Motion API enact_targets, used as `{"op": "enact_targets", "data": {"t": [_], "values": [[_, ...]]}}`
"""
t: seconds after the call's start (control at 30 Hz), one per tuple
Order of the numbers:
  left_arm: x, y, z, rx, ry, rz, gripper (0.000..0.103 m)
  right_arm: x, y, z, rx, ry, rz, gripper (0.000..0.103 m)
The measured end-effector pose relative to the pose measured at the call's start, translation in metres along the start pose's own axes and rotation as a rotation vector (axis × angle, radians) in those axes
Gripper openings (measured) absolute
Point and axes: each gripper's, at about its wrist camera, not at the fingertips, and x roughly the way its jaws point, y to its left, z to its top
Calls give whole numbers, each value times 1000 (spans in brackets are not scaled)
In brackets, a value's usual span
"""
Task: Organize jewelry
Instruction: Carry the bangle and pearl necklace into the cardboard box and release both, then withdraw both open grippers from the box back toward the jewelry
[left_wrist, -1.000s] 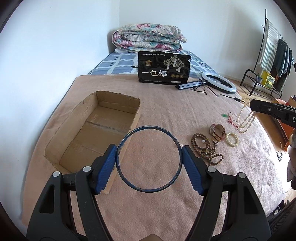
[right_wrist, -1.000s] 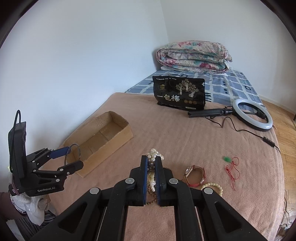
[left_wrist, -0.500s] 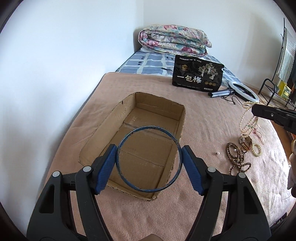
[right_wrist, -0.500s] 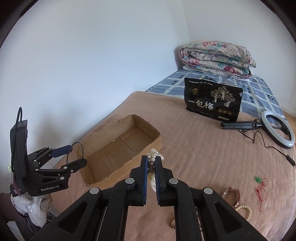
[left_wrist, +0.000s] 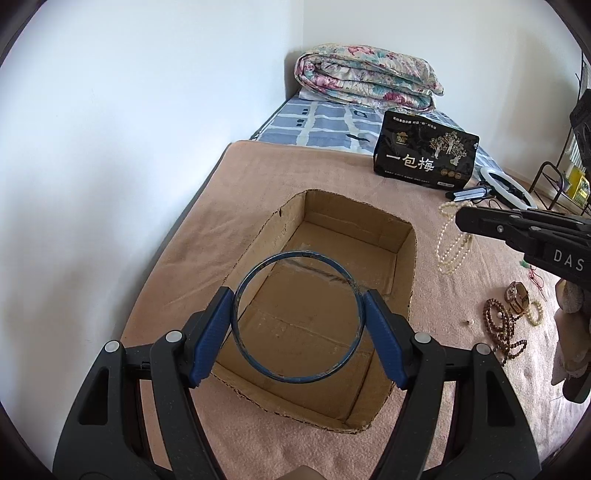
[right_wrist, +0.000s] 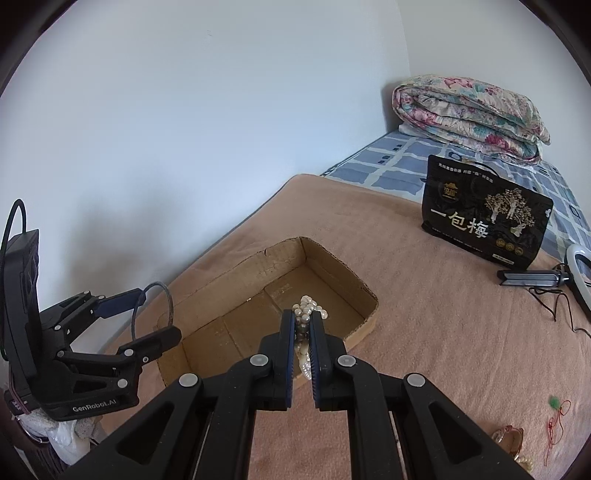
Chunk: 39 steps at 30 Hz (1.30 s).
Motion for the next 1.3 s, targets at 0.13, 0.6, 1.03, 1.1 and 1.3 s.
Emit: {"op": "enact_targets", "data": {"t": [0.13, 0.6, 1.03, 1.1, 1.3], "values": [[8, 6, -2, -18, 23, -3, 73, 21, 3, 9, -1, 17, 9, 5], [21, 9, -6, -18, 49, -12, 73, 53, 3, 12, 4, 54, 29, 16], [21, 3, -9, 15, 52, -7, 87, 40, 5, 14, -2, 9, -55, 85], [19, 2, -8, 14, 48, -8, 87, 37, 4, 13, 2, 5, -62, 86], [15, -2, -7, 17, 36, -5, 87, 24, -2, 8, 26, -5, -86, 92]]}}
